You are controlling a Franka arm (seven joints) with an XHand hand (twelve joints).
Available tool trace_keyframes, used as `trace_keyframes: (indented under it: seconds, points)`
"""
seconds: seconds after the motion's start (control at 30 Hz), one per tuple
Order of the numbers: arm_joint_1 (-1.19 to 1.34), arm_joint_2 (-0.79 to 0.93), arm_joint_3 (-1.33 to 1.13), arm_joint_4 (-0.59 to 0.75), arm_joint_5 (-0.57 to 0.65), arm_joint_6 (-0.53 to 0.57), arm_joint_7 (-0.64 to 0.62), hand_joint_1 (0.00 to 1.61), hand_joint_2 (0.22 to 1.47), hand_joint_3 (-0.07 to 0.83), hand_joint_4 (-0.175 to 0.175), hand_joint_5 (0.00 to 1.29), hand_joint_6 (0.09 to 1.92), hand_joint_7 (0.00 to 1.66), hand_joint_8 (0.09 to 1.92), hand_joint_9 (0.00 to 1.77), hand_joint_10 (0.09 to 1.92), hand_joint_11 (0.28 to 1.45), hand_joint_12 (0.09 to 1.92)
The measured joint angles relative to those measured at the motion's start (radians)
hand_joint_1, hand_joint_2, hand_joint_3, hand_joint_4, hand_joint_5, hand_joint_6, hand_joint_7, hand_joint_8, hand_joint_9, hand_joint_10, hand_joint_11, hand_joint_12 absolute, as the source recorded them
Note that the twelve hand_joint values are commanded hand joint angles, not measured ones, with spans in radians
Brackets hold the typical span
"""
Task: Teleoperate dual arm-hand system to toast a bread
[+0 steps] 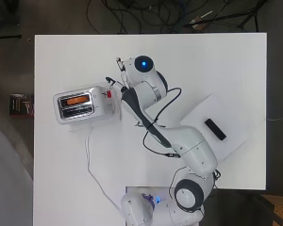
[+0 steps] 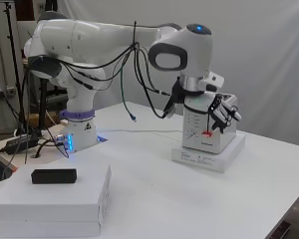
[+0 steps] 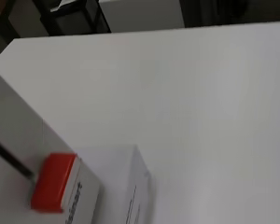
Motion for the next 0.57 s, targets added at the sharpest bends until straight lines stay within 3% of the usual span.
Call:
trace_keyframes:
  seconds: [0.03,0.1,0.17,0.23,0.3,0.37,0.4,0.43,0.47,0.53,0.57]
  points:
    - [-0.021,0.009,0.044,-0.007,-0.034,0.004,0.030,0.00,1.02,-0.002,-0.082,0.38,0.09,0.68,0.23,0.80,0.35,0.50,0.25]
    - [-0.086,0.051,0.124,-0.021,-0.064,0.023,0.071,0.00,1.02,-0.001,-0.075,0.38,0.09,0.95,0.15,1.03,0.17,0.53,0.09]
    - [-0.146,0.099,0.168,-0.043,-0.034,0.023,0.093,0.00,1.02,0.000,-0.068,0.41,0.09,1.14,0.16,1.21,0.11,0.57,0.09]
    - [-0.175,0.159,0.163,-0.056,0.055,0.018,0.089,0.00,1.02,0.000,-0.060,0.44,0.09,1.18,0.14,1.30,0.11,0.60,0.09]
    - [-0.182,0.226,0.123,-0.064,0.190,0.010,0.077,0.00,1.02,0.000,-0.037,0.51,0.09,1.16,0.09,1.29,0.27,0.59,0.09]
    - [-0.171,0.299,0.055,-0.082,0.339,0.019,0.064,0.00,1.02,-0.001,-0.015,0.60,0.09,1.29,0.11,1.22,0.88,0.62,0.09]
    - [-0.160,0.336,0.020,-0.088,0.393,0.027,0.053,0.00,1.03,0.000,-0.011,0.61,0.09,1.33,0.13,1.20,1.07,0.63,0.09]
    - [-0.152,0.370,-0.013,-0.093,0.431,0.031,0.044,0.00,1.04,0.002,-0.019,0.56,0.09,1.29,0.12,1.15,1.13,0.62,0.09]
    - [-0.147,0.400,-0.041,-0.099,0.449,0.029,0.042,0.00,1.07,0.003,-0.039,0.44,0.09,1.20,0.09,1.07,0.96,0.57,0.09]
    - [-0.150,0.452,-0.086,-0.117,0.439,0.023,0.045,0.00,1.07,-0.002,-0.064,0.29,0.09,0.71,0.09,0.62,0.36,0.42,0.09]
    - [-0.159,0.476,-0.105,-0.127,0.413,0.028,0.040,0.00,1.06,-0.007,-0.064,0.26,0.09,0.49,0.09,0.44,0.19,0.39,0.09]
